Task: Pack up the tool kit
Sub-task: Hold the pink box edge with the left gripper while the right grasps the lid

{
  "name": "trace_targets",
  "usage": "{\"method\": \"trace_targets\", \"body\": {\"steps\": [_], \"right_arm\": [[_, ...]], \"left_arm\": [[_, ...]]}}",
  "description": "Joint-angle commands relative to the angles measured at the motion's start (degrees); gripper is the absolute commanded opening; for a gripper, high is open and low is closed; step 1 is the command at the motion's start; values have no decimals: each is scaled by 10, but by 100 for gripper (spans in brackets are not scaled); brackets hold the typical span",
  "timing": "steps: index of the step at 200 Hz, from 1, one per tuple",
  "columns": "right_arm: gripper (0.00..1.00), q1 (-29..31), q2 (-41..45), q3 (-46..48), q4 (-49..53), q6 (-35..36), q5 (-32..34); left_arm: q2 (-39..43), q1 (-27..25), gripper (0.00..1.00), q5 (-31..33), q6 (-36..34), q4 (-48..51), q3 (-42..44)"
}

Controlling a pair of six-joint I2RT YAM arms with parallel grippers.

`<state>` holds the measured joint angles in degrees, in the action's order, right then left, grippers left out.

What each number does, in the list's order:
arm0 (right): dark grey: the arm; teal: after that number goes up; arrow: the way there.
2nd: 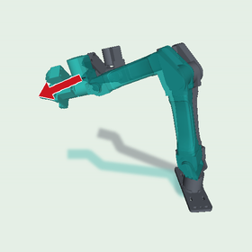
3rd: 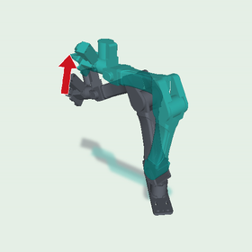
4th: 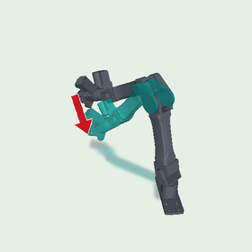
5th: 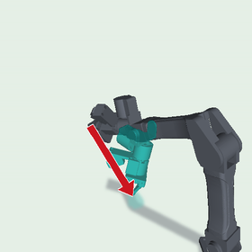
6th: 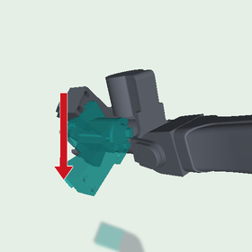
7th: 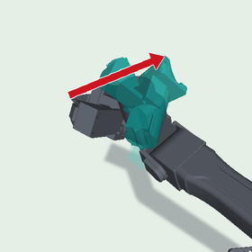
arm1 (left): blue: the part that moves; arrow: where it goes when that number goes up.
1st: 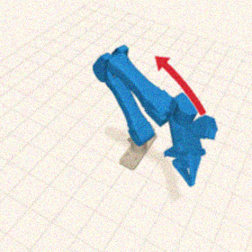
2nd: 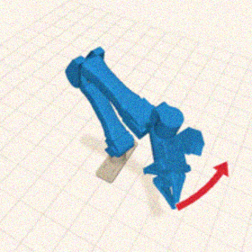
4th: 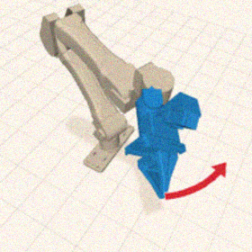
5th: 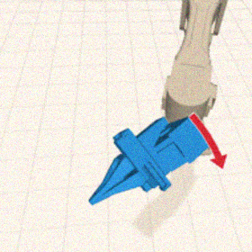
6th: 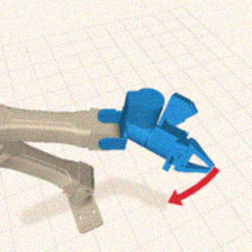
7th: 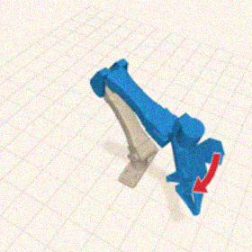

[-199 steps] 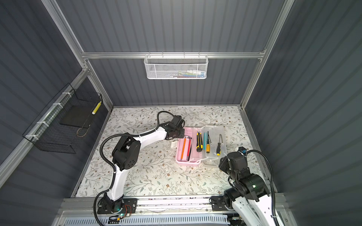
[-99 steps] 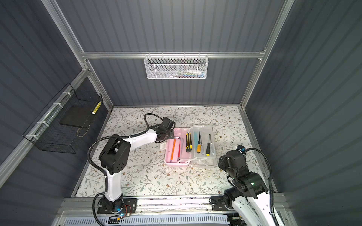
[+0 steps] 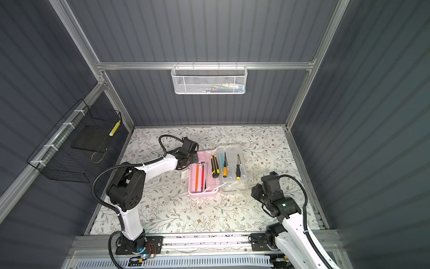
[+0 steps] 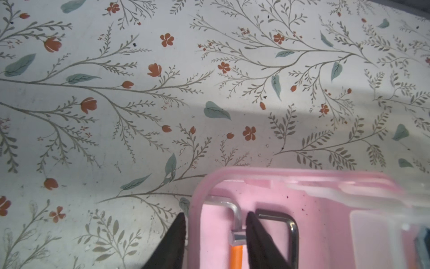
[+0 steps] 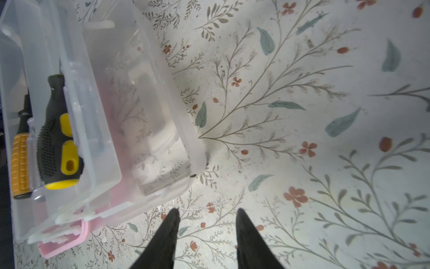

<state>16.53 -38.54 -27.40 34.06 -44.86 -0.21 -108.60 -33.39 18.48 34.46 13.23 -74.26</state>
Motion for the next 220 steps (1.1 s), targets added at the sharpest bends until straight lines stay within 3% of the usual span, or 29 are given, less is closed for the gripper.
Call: {"method": "trace_targets", "body": {"steps": [1, 81, 132, 167, 220], "right_arm": [[41, -2, -30, 14, -76, 13, -35], [39, -2, -187, 27, -204, 24, -63], [28, -3, -232, 38, -248, 22, -64], [0, -3, -252, 41, -263, 20, -66], [0, -1, -187, -3, -185, 27, -15]], "left_arm": [[14, 4, 34, -1, -10, -8, -3], [-3, 9, 0, -22, -8, -5, -16], [-7, 9, 0, -26, 0, -6, -19], [-7, 9, 0, -31, 3, -12, -13], [-9, 7, 0, -71, 7, -31, -12]]}}
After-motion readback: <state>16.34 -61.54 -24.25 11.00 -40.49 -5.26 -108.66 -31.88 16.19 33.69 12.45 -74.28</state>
